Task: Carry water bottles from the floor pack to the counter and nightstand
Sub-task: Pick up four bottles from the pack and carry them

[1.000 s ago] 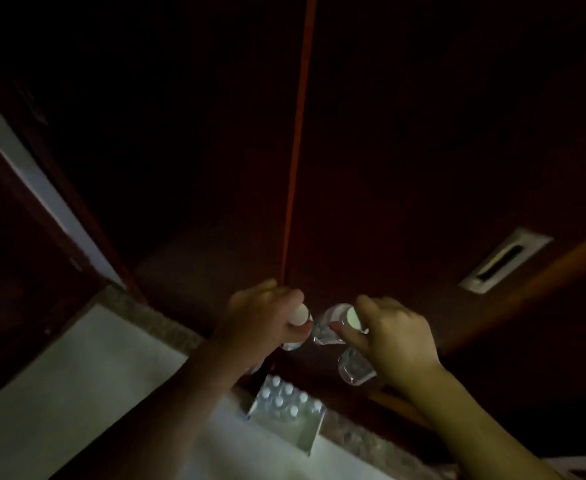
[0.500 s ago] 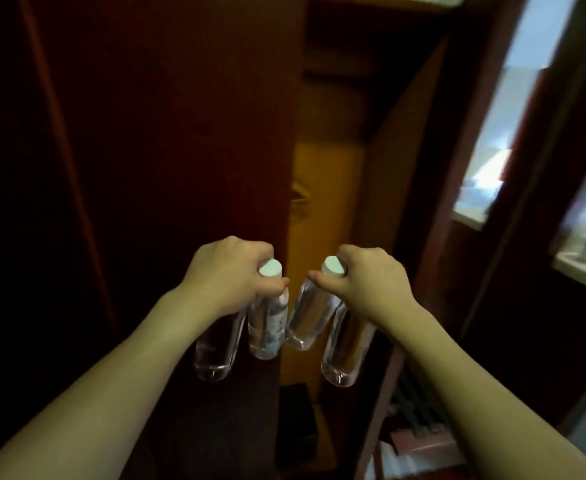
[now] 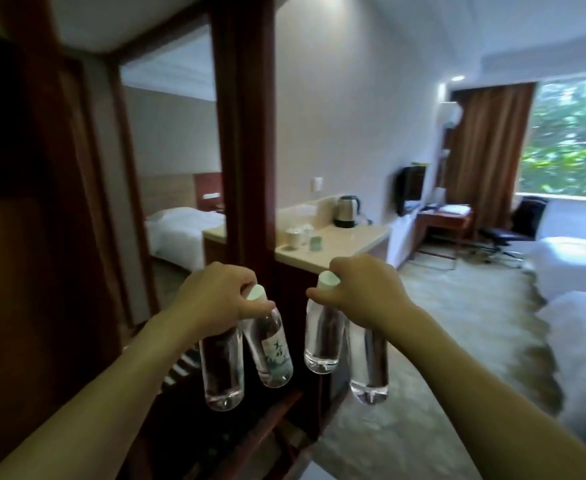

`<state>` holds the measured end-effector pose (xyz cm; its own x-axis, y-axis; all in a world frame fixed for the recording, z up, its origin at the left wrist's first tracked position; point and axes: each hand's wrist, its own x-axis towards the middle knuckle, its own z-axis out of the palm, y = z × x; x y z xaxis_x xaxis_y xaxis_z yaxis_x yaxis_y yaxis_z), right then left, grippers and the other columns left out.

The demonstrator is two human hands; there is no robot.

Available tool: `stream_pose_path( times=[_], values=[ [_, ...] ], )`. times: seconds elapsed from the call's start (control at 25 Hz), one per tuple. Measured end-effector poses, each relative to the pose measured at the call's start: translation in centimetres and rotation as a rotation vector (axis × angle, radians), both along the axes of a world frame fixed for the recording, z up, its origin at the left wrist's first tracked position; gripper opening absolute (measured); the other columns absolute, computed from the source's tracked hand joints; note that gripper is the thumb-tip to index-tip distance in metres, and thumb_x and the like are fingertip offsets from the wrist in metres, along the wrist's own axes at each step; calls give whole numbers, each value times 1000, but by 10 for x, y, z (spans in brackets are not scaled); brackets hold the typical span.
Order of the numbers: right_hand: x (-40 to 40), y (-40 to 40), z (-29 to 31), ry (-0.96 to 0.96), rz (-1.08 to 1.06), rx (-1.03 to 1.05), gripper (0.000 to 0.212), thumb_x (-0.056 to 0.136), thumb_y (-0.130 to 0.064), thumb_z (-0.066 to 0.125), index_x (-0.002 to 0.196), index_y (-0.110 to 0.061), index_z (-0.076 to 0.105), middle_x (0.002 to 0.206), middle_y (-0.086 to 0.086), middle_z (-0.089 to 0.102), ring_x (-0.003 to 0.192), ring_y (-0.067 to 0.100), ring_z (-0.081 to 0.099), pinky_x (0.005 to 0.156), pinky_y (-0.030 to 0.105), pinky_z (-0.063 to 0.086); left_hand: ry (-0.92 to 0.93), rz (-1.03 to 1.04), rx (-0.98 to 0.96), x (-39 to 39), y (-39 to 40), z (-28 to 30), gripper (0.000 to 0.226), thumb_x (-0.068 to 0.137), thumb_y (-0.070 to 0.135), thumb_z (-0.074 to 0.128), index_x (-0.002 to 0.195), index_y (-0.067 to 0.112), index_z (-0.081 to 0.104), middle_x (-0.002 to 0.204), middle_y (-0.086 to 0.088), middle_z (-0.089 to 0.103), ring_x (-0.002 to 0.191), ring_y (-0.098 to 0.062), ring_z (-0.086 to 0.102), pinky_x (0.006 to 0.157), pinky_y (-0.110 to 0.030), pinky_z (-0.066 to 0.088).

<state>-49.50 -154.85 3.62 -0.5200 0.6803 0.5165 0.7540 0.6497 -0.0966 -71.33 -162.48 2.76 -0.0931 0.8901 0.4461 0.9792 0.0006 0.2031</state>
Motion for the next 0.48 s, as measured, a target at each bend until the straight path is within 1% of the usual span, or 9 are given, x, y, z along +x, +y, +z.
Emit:
stream_pose_path(
  times=[0.04,0.16,0.24,0.32,0.36,0.4,0.48],
  values=[
    [26,19,0,-8,-58,5,45,80,-64,59,88,-20,60,85,4,62,89,30,61,64,33,33,-28,-49,-2,21,28,1,53,68,66,68,67,14,56,59,0,60,58,-18,59,50,-32,38],
    [92,69,-2,-22,-195,-25,45,80,-65,59,69,-25,41,71,-5,48,73,21,53,59,31,33,-88,-177,-39,80,103,4,44,71,62,70,64,20,58,60,5,60,54,-10,57,49,-27,39],
    [129,102,-7,-21,-285,-52,49,81,-63,60,61,-25,35,65,-6,45,63,17,47,52,28,28,-127,-267,-60,114,155,0,42,71,58,71,60,21,55,59,4,59,52,-9,54,50,-26,37],
    [156,134,-15,-17,-355,-75,48,81,-62,60,61,-24,38,62,-7,44,57,12,42,49,26,25,-147,-346,-89,141,206,-8,43,70,57,72,61,18,57,61,-1,60,54,-17,56,51,-29,40],
    [166,151,-21,-14,-380,-82,48,80,-63,60,62,-23,41,62,-6,46,57,12,45,49,27,25,-152,-382,-102,152,231,-13,44,70,57,72,63,15,59,63,-4,62,56,-21,59,53,-31,42],
    [176,172,-27,-11,-404,-84,48,80,-64,60,64,-21,45,63,-5,49,60,15,49,50,27,28,-148,-422,-113,163,260,-18,46,69,57,72,66,13,59,64,-5,64,59,-22,61,53,-32,43],
    [190,214,-36,-12,-442,-93,49,78,-65,60,67,-19,51,65,-3,54,63,18,55,53,30,38,-118,-485,-122,182,310,-24,44,71,56,71,63,15,57,63,-4,63,57,-19,59,54,-29,42]
  ],
)
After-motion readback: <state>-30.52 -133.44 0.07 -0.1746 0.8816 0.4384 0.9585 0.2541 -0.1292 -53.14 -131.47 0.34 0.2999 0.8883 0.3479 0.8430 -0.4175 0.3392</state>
